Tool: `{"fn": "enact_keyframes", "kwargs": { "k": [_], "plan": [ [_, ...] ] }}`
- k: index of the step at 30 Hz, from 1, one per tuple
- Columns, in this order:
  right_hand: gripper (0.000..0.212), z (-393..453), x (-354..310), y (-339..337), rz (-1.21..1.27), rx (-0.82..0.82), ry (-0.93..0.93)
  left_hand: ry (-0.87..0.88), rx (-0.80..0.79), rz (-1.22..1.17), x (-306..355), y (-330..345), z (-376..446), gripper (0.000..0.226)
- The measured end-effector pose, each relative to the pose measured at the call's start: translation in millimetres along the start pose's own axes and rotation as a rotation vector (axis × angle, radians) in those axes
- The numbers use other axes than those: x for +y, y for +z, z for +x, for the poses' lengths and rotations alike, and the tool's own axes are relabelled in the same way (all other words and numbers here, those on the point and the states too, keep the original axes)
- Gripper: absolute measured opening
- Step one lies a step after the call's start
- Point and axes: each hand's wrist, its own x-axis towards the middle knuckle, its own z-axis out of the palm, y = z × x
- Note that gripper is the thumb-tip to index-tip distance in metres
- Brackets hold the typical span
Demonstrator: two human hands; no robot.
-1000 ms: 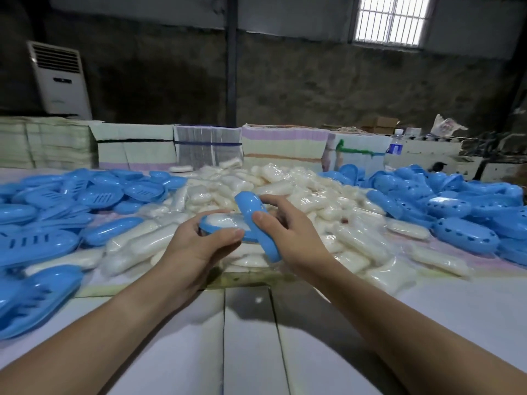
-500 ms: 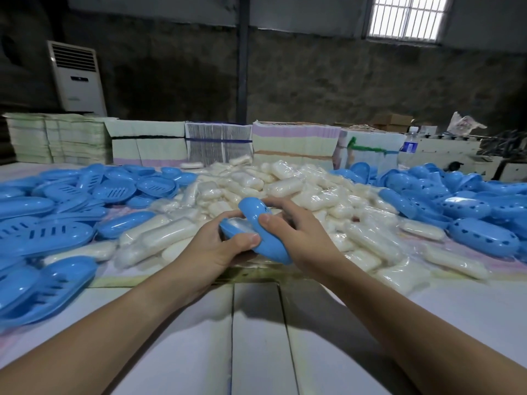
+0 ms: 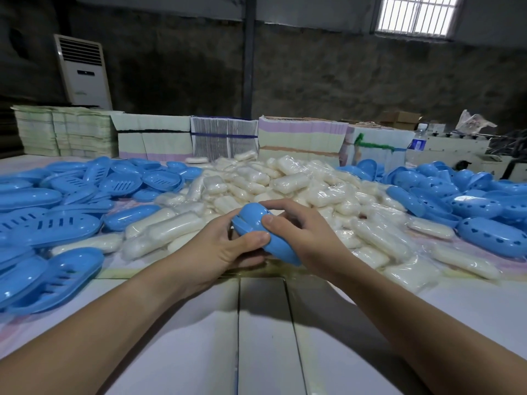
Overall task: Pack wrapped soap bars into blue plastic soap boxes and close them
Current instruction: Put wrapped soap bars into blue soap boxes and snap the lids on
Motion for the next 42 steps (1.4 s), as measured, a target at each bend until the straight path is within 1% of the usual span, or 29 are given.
{"fn": "enact_keyframes", "kwargs": {
  "k": [2, 5, 9, 13, 15, 18, 20, 24, 27, 29, 33, 35, 36, 39, 40, 42],
  "plan": [
    [0.040, -0.6, -1.6, -0.4, 0.003, -0.010, 0.008, -0.020, -0.026, 0.039, 1.2, 0.5, -1.5, 0.050],
    [0.039, -1.7, -4.1, -0.7, -0.004, -0.013, 0.010, -0.036, -0.083, 0.026, 3.3, 0.6, -4.1, 0.051],
    [0.039, -3.3, -4.6, 0.9, -0.032, -0.024, 0.014, -0.066, -0.155, -0.049, 5.1, 1.0, -7.4, 0.054],
    [0.035, -3.6, -4.1, -0.4, -0.043, -0.033, 0.011, -0.045, -0.209, -0.133, 4.4, 1.7, -7.6, 0.050],
    [0.034, -3.5, -3.9, -0.4, -0.035, -0.027, 0.013, -0.042, -0.212, -0.141, 3.8, 1.5, -7.1, 0.059],
    [0.035, -2.3, -6.6, -1.2, -0.039, -0.028, 0.042, -0.052, -0.153, -0.147, 1.0, 1.8, -4.5, 0.072],
    [0.038, -2.0, -8.2, -2.9, -0.053, -0.046, 0.045, -0.068, -0.129, -0.143, -0.4, 1.8, -3.3, 0.069],
    [0.042, -3.7, -8.9, -4.3, -0.082, -0.045, 0.024, -0.078, -0.164, -0.134, 0.3, 1.6, -2.8, 0.070],
    [0.040, -4.0, -9.8, -3.5, -0.084, -0.042, 0.009, -0.075, -0.180, -0.133, 1.4, 0.8, -3.3, 0.090],
    [0.038, -4.4, -9.7, -3.1, -0.074, -0.043, 0.000, -0.073, -0.201, -0.129, 3.8, 0.8, -3.8, 0.095],
    [0.042, -6.4, -10.3, -0.2, -0.080, -0.030, -0.011, -0.101, -0.240, -0.163, 8.0, -0.9, -6.6, 0.094],
    [0.040, -7.4, -12.3, -1.3, -0.065, -0.044, -0.002, -0.116, -0.282, -0.200, 9.5, -1.7, -8.4, 0.089],
    [0.037, -7.6, -13.1, -2.6, -0.046, -0.065, 0.007, -0.119, -0.307, -0.213, 9.9, -1.2, -9.2, 0.083],
    [0.027, -7.3, -13.7, -6.2, 0.018, -0.125, 0.036, -0.115, -0.359, -0.238, 8.2, 1.4, -9.4, 0.053],
    [0.027, -7.1, -13.1, -6.0, 0.017, -0.128, 0.039, -0.110, -0.360, -0.250, 7.7, 1.9, -9.3, 0.052],
    [0.030, -6.3, -11.3, -4.5, -0.007, -0.109, 0.031, -0.091, -0.342, -0.256, 7.4, 1.8, -7.8, 0.067]
  ]
}}
